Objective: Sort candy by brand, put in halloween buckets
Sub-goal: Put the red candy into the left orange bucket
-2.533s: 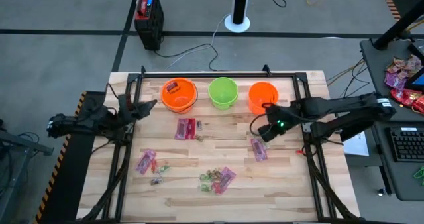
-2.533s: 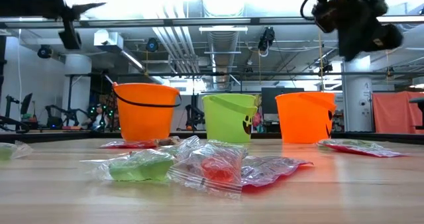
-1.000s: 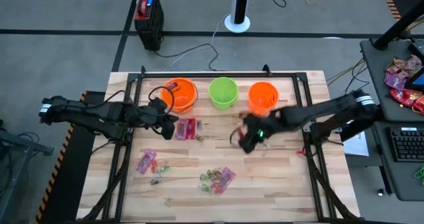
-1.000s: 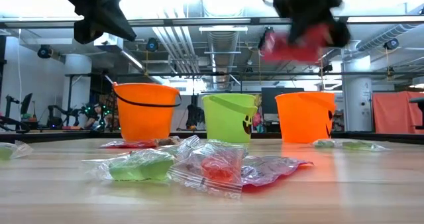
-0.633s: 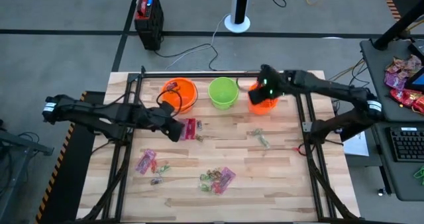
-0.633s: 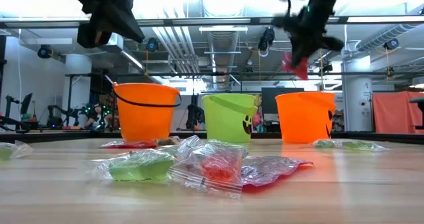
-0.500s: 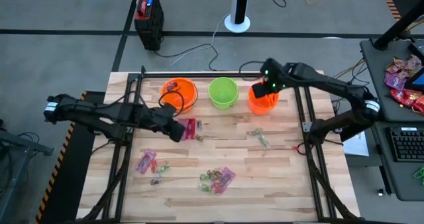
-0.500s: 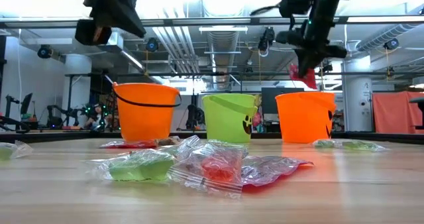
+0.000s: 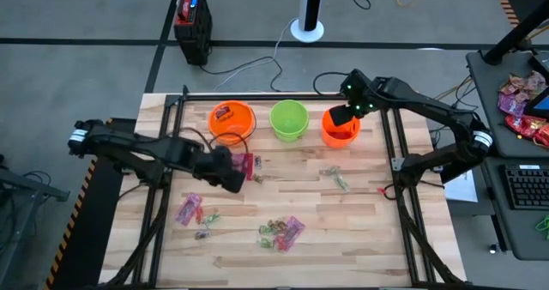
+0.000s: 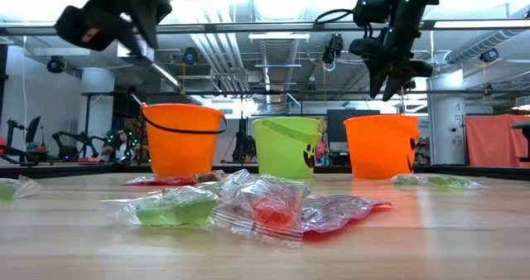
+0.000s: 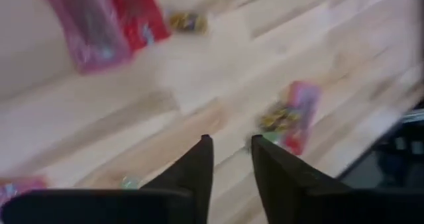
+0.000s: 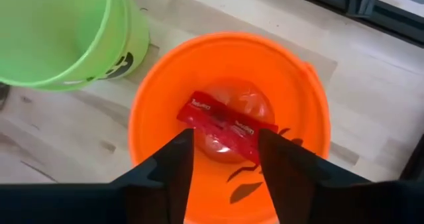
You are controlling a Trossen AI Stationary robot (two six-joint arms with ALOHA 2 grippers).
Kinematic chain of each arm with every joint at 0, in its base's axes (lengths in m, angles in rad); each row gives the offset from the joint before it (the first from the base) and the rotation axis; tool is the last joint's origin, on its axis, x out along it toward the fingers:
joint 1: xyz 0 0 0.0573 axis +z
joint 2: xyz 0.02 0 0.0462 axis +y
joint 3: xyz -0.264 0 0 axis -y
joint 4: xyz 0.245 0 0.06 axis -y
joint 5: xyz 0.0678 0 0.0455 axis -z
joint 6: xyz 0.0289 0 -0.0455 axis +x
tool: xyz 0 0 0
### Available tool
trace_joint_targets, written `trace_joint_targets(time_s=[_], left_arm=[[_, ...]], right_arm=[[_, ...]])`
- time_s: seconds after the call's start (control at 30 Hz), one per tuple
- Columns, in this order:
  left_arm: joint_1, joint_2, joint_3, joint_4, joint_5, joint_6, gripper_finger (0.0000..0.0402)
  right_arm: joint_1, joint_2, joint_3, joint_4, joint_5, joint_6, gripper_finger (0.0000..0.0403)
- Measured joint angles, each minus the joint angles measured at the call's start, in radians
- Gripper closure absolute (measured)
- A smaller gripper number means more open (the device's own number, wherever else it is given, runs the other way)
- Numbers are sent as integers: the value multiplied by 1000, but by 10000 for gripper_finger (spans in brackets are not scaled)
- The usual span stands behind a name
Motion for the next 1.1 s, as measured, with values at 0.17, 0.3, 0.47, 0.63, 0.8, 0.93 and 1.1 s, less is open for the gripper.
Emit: trace_joint_targets(time_s=[0.17,0.3,0.47,0.63,0.8,0.93,1.1], left_arm=[[-31,89,-23,-1,-37,-38,254],[-17,157,-46,-6,-120,-61,231],[34,242,-73,-4,-161,-34,229],[52,325,-76,6,-160,22,232],[53,390,-76,16,-184,33,232],[57,431,-76,40,-216,73,232],[61,477,-76,48,-220,121,235]], right_arm=[[23,-7,0,0,-3,-17,224],[42,-8,0,7,-2,-19,223],[57,-9,-1,15,4,-24,225],[67,-9,-1,15,3,-26,225],[80,-9,-1,15,3,-26,225],[86,-9,-1,22,3,-26,225],[86,-9,-2,27,3,-26,225]])
